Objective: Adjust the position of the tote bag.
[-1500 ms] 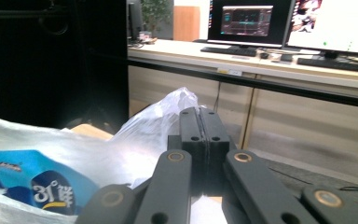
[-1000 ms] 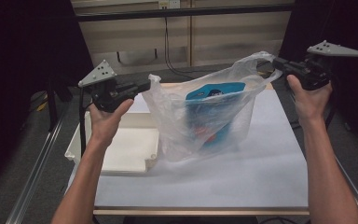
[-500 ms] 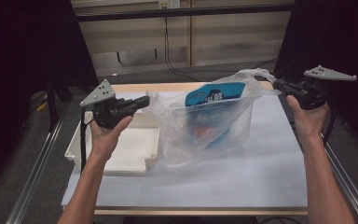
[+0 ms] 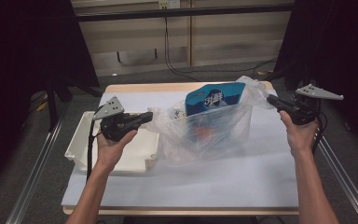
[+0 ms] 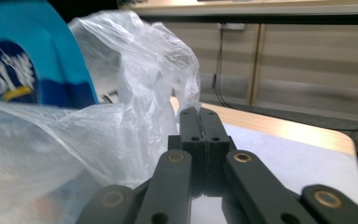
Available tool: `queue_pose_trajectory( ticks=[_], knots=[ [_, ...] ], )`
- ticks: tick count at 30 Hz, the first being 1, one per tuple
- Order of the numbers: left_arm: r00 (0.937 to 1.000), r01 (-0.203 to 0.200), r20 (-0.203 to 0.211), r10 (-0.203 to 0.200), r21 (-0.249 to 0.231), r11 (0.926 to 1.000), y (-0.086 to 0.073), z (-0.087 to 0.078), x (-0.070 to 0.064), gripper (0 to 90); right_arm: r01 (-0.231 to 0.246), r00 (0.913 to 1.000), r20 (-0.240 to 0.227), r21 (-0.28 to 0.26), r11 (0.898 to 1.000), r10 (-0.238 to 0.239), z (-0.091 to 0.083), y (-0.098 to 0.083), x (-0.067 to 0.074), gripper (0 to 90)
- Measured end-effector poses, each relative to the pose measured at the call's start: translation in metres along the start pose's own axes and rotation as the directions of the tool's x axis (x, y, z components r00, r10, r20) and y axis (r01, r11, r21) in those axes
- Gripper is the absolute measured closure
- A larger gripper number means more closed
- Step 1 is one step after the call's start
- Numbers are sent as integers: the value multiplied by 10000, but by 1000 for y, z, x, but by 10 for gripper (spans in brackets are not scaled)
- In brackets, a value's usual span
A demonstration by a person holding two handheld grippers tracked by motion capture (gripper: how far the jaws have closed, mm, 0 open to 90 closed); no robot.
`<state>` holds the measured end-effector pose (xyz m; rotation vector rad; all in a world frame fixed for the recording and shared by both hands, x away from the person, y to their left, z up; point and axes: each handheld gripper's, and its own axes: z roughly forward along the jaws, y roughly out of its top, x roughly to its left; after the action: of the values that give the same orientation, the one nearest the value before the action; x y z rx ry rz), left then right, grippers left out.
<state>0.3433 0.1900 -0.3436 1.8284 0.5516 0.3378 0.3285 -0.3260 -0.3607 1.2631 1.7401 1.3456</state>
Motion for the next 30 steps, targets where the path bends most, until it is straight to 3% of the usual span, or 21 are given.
queue_pose_trajectory(
  ticks=[2,7,11,16,18,23,25,30],
  knots=[
    [10000,34,16,-34,109,9999,-3,1,1,900,149,9998,121,231,9996,-152,4,-3,0,900],
    [9996,71,274,-78,230,9997,-9,2,-4,900,-122,9999,121,252,9996,119,8,-15,-4,900],
    [9993,-153,347,131,647,9978,-16,5,-9,900,-183,9998,120,451,9988,177,12,-23,-6,900],
    [9981,-362,550,293,1302,9908,-28,15,-13,900,-352,9993,141,865,9956,341,23,-36,-8,900],
    [9977,-383,615,289,1584,9866,-33,19,-14,900,-169,9997,210,1151,9932,145,28,-40,-7,900],
    [9990,-189,433,120,1615,9867,-37,20,-9,900,-194,9995,274,1254,9919,161,28,-45,-8,900],
    [9995,-138,318,81,1830,9830,-41,23,-7,900,-287,9992,310,1419,9895,246,29,-51,-11,900],
    [9990,-205,427,121,2014,9793,-46,29,-7,900,-255,9991,375,1806,9832,191,32,-60,-13,900]
  ],
)
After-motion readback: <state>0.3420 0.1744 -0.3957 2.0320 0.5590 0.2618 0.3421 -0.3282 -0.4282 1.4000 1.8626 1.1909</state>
